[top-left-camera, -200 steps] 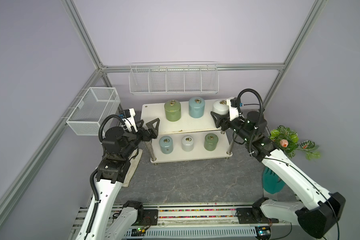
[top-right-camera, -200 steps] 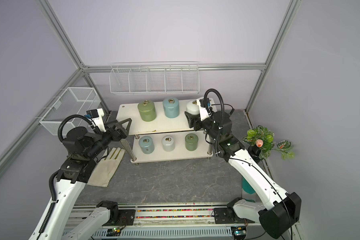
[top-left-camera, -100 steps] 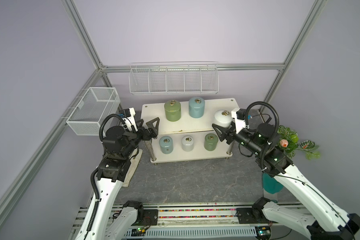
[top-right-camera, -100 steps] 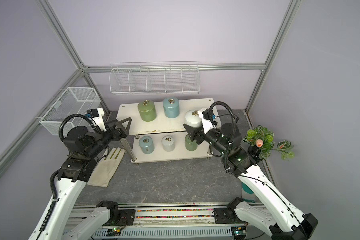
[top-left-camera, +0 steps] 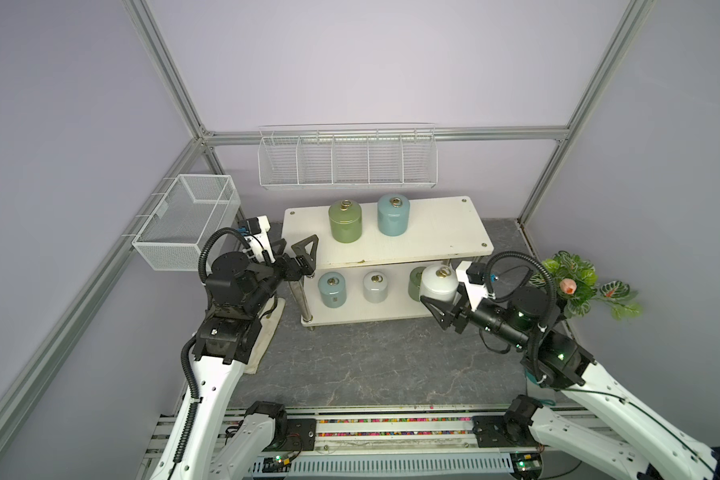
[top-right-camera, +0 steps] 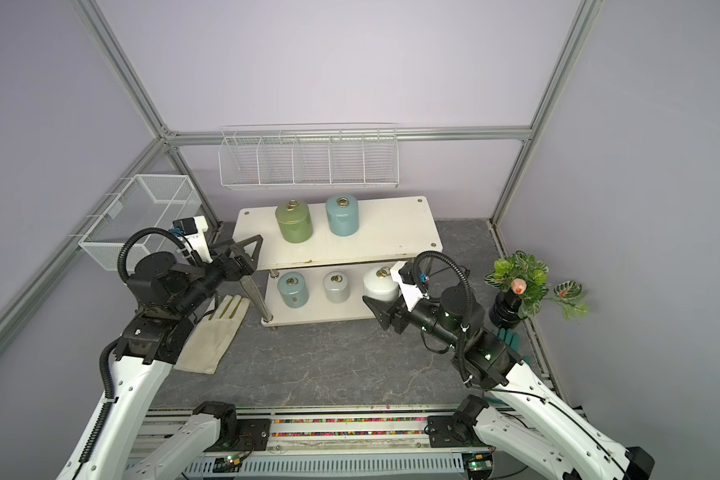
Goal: Remove the tea canisters from the shelf
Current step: Place the tea canister at the center of the board.
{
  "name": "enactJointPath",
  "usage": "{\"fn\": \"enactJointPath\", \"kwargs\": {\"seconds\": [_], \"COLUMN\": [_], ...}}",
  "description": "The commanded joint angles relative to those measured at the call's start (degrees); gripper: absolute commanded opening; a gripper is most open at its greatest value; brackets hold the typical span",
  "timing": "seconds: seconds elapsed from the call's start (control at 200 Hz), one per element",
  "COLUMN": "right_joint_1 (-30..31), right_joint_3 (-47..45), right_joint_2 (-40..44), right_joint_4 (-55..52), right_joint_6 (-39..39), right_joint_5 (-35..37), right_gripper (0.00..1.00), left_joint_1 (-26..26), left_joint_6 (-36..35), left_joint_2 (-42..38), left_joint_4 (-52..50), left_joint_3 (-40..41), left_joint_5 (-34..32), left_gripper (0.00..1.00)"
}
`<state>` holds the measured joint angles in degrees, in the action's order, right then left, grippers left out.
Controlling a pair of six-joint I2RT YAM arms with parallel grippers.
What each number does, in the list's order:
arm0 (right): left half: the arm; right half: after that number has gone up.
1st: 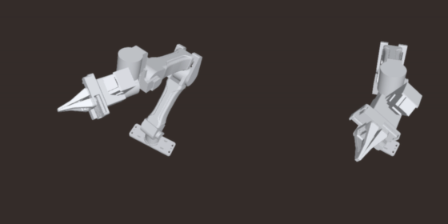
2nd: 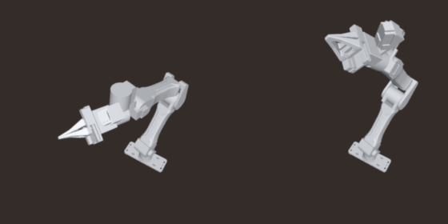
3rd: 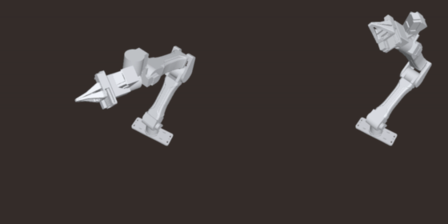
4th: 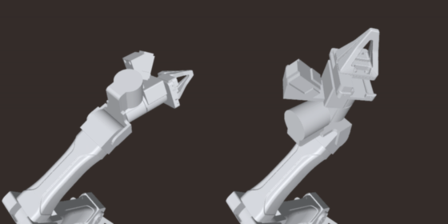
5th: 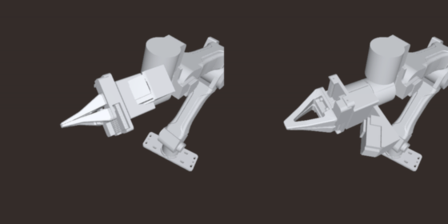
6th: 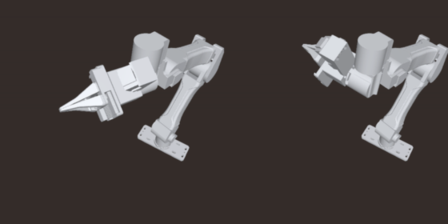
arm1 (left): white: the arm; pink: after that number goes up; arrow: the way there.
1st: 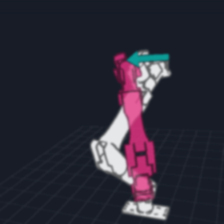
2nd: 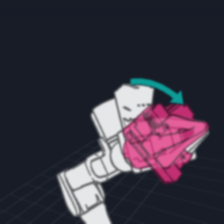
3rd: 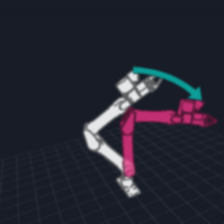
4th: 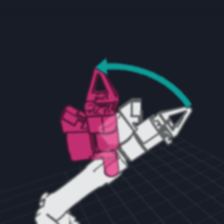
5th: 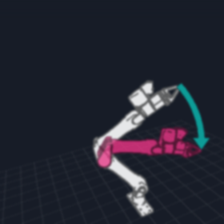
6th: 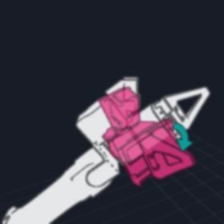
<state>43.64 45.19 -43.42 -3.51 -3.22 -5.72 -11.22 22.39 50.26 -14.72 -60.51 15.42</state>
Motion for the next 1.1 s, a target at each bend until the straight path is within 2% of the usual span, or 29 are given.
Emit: {"fn": "enactJointPath", "kwargs": {"seconds": [0.0,0.375,0.74,1.1], "right_joint_1": [0.96,1.34,1.29,1.30], "right_joint_3": [-4.70,-21.57,-30.33,-33.05], "right_joint_2": [1.90,0.65,-8.73,-19.36], "right_joint_4": [6.23,21.64,35.31,43.35], "right_joint_6": [-3.20,-6.96,-8.55,-9.69], "right_joint_5": [1.95,3.86,6.03,4.34], "right_gripper": [0.69,0.68,0.68,0.67], "left_joint_1": [-0.11,-0.11,-0.12,-0.17], "left_joint_6": [0.64,0.88,0.98,1.07], "left_joint_2": [0.55,1.18,2.38,2.76], "left_joint_4": [-3.61,-4.00,-3.87,-3.81], "left_joint_3": [-0.45,-0.84,-1.62,-1.80], "left_joint_5": [0.27,-0.55,-1.23,-2.04], "left_gripper": [1.00,1.00,1.00,1.00]}}
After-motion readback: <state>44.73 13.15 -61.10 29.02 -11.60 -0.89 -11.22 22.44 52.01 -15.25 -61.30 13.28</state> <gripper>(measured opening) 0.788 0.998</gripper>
